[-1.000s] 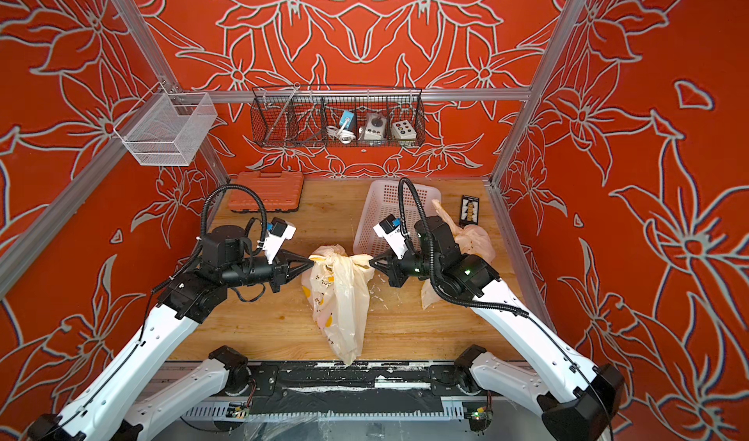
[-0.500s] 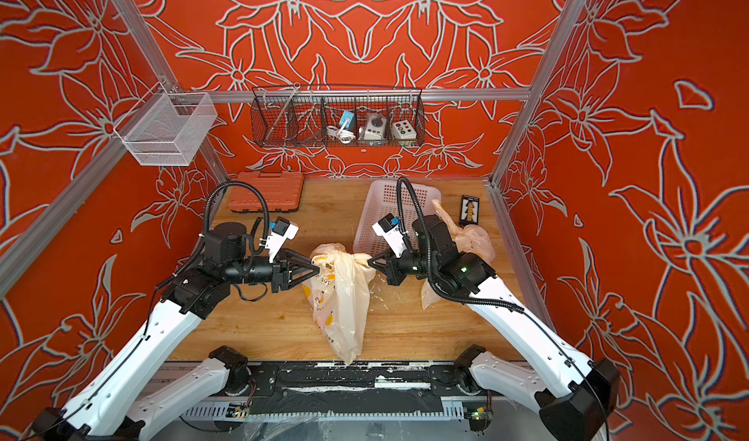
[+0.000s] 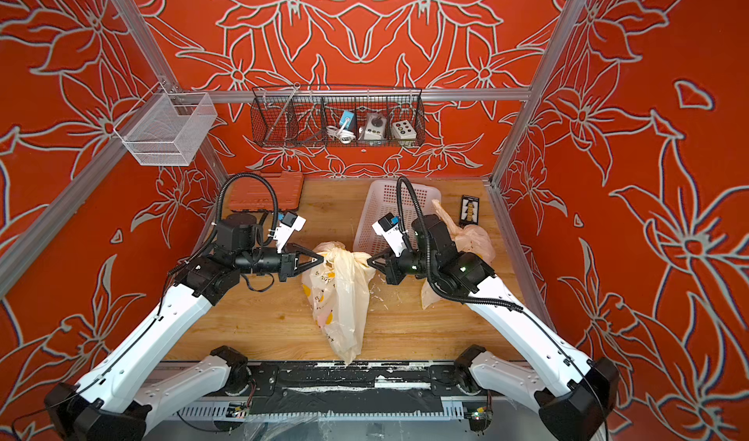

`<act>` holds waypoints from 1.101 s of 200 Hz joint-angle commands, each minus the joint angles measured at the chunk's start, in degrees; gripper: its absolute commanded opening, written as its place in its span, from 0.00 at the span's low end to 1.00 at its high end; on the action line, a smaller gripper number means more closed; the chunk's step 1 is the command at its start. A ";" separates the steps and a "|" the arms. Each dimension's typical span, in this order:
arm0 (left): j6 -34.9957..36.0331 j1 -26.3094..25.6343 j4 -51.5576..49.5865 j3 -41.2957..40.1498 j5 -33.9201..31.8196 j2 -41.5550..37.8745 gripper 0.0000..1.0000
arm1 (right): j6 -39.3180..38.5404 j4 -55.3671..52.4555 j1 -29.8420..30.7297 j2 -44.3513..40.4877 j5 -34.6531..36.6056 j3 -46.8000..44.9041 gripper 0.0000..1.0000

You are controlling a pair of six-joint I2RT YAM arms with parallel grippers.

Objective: Place the peach into a plastic bag & tie a knot
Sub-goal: Tie the plastic bag at the center of the board.

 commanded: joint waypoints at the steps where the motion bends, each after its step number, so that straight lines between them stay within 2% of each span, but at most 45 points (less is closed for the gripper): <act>1: 1.18 0.80 -2.57 2.66 -5.94 1.17 0.00 | 5.30 -7.19 -0.02 0.62 16.80 0.83 0.00; 22: 2.01 3.32 -7.63 3.10 -7.60 -0.06 0.00 | 8.21 -18.65 -1.42 1.74 35.27 2.45 0.00; 37: 3.38 6.14 -11.76 1.15 -12.00 -1.99 0.00 | 9.74 -22.57 -1.66 0.63 46.04 0.71 0.00; 57: 2.26 12.24 -14.69 -4.05 -20.48 -3.26 0.00 | 14.91 -23.96 -4.39 -2.38 51.34 -3.44 0.00; 76: 0.33 18.30 -15.31 -7.53 -23.07 -5.51 0.00 | 18.12 -23.43 -9.04 -3.54 50.02 -7.58 0.00; 94: -0.46 21.87 -14.71 -8.87 -23.53 -7.26 0.00 | 18.57 -20.93 -13.27 -3.20 46.35 -10.96 0.00; 105: -0.35 22.88 -14.40 -8.96 -22.88 -6.65 0.00 | 18.52 -19.23 -14.39 -2.42 44.22 -11.74 0.00; 141: -0.52 23.81 -11.93 -8.38 -23.59 -4.64 0.00 | 16.62 -15.25 -15.01 -0.50 43.82 -10.32 0.00; 150: -0.33 23.90 -10.87 -7.69 -20.88 -4.00 0.00 | 13.85 -12.19 -15.11 -0.88 39.55 -9.88 0.00; 164: -1.60 23.20 -8.07 -6.92 -11.19 -3.36 0.00 | 9.31 -9.26 -15.07 -0.68 30.49 -7.58 0.00; 166: -1.79 22.91 -7.84 -6.77 -9.83 -3.32 0.04 | 8.90 -9.47 -15.03 -0.47 29.52 -7.03 0.00; 177: -1.99 20.82 -8.01 -5.72 -5.64 -3.58 0.29 | 6.30 -12.07 -15.04 0.97 22.91 -3.20 0.19; 184: -1.61 19.83 -9.29 -5.14 -5.13 -4.23 0.45 | 4.91 -15.15 -15.11 2.05 20.18 -0.36 0.32; 192: -1.06 19.80 -11.64 -4.33 -6.02 -5.24 0.58 | 3.13 -18.97 -15.41 2.91 16.90 2.57 0.42; 207: -0.18 21.06 -16.27 -2.45 -17.10 -7.00 0.68 | 1.15 -23.44 -17.03 2.71 11.51 6.01 0.54; 220: -0.30 23.28 -16.92 -1.81 -27.28 -7.77 0.72 | 1.47 -24.05 -17.92 1.90 11.00 7.27 0.58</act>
